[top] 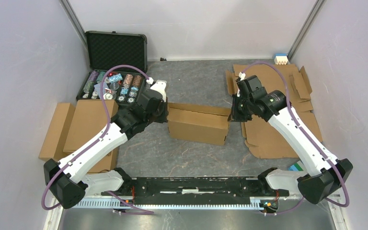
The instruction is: Fold the paper box
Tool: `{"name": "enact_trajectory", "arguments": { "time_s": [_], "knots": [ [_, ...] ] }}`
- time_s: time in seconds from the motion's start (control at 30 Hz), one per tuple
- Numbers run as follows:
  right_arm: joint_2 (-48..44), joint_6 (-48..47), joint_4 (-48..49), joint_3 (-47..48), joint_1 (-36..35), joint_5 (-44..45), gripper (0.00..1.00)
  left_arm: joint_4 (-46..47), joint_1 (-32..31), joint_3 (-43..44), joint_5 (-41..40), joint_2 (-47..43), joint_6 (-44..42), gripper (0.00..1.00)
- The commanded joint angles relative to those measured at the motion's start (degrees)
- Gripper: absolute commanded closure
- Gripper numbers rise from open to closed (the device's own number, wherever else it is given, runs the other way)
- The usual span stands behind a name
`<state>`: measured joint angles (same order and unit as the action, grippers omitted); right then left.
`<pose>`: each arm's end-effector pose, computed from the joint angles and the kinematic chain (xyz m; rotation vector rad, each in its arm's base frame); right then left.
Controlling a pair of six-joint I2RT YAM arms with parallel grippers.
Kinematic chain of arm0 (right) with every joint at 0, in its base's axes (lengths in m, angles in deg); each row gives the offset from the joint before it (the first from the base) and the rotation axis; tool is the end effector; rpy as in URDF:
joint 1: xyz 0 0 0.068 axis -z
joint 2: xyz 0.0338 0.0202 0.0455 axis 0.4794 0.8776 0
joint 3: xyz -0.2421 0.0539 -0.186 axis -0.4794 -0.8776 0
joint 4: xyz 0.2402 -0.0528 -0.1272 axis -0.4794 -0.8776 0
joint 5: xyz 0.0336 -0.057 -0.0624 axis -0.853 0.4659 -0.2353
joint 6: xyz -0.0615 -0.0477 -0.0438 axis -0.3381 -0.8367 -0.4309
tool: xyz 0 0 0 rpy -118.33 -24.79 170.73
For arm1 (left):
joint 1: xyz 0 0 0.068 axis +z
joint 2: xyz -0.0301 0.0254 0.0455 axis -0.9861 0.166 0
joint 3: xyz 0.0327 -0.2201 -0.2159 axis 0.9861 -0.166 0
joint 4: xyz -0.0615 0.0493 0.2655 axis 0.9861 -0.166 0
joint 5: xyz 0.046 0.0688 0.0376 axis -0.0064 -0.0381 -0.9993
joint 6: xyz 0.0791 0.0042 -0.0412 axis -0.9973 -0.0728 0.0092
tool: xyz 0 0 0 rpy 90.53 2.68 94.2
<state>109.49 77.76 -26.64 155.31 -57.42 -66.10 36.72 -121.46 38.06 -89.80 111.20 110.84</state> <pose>0.2289 0.1296 0.3518 0.1260 2.6373 0.4574 0.2225 -0.1689 0.3346 0.2561 2.2289 -0.3304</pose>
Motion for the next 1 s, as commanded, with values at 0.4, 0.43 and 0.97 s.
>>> {"name": "enact_trajectory", "arguments": {
  "time_s": [0.4,0.43,0.97],
  "knots": [
    [-4.54,2.89,7.70,-11.47,0.21,-0.19,1.00,-2.21,-0.65,0.80,-0.80,-0.10,-1.83,0.98],
    [-4.76,2.67,7.96,-11.87,0.21,0.01,1.00,-2.21,-0.65,0.80,-0.79,-0.15,-1.77,0.98],
    [-10.91,4.85,16.60,-21.32,-8.22,12.89,1.00,2.17,-1.35,-9.26,1.37,-8.27,2.43,0.98]
  ]
}}
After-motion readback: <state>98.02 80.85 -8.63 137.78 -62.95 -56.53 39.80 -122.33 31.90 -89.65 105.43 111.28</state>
